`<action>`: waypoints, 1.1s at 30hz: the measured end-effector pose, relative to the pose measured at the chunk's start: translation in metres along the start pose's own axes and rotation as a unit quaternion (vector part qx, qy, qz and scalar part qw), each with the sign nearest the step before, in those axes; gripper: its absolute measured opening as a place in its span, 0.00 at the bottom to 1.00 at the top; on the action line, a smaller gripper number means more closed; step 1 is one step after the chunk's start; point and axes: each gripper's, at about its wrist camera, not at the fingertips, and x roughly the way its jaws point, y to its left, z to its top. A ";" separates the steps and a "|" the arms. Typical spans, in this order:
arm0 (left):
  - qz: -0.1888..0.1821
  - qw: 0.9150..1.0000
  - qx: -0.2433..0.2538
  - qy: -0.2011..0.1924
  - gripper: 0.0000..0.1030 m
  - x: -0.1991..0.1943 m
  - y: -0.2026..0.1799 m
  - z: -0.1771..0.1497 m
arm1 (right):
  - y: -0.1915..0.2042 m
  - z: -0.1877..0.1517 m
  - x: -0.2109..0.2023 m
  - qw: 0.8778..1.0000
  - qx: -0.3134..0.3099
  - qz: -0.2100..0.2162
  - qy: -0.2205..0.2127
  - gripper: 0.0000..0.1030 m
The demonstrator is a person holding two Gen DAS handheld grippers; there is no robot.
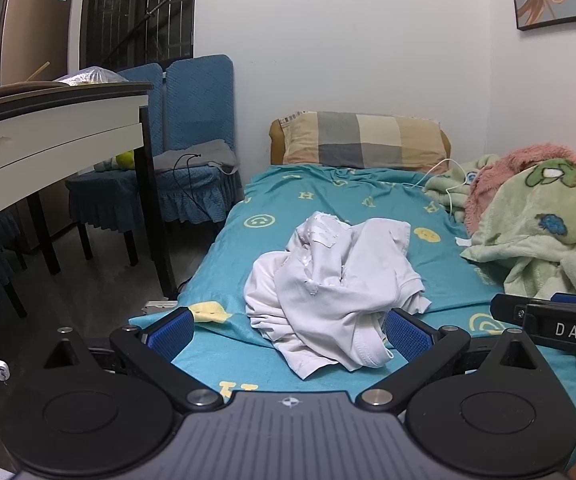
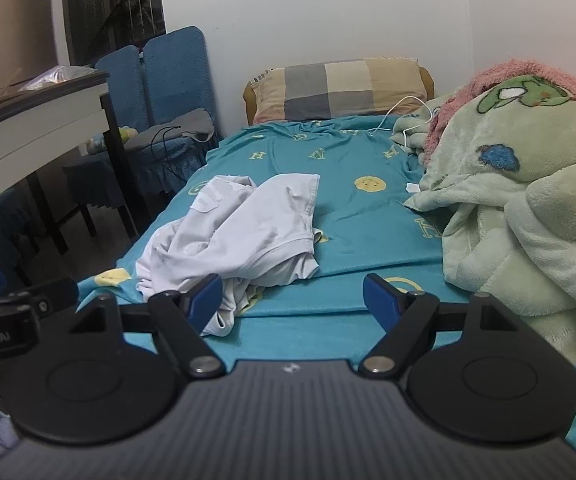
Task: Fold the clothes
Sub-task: 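Move both grippers toward the crumpled white T-shirt on the bed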
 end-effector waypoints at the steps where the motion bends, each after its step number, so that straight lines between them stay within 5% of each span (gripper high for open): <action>1: 0.000 1.000 0.000 0.000 1.00 0.000 0.000 0.000 | 0.000 0.000 0.000 1.000 0.000 0.000 -0.001 0.77; 33: -0.029 1.000 -0.005 -0.005 1.00 0.000 -0.001 0.001 | 0.002 0.007 -0.006 1.000 0.013 0.001 -0.014 0.77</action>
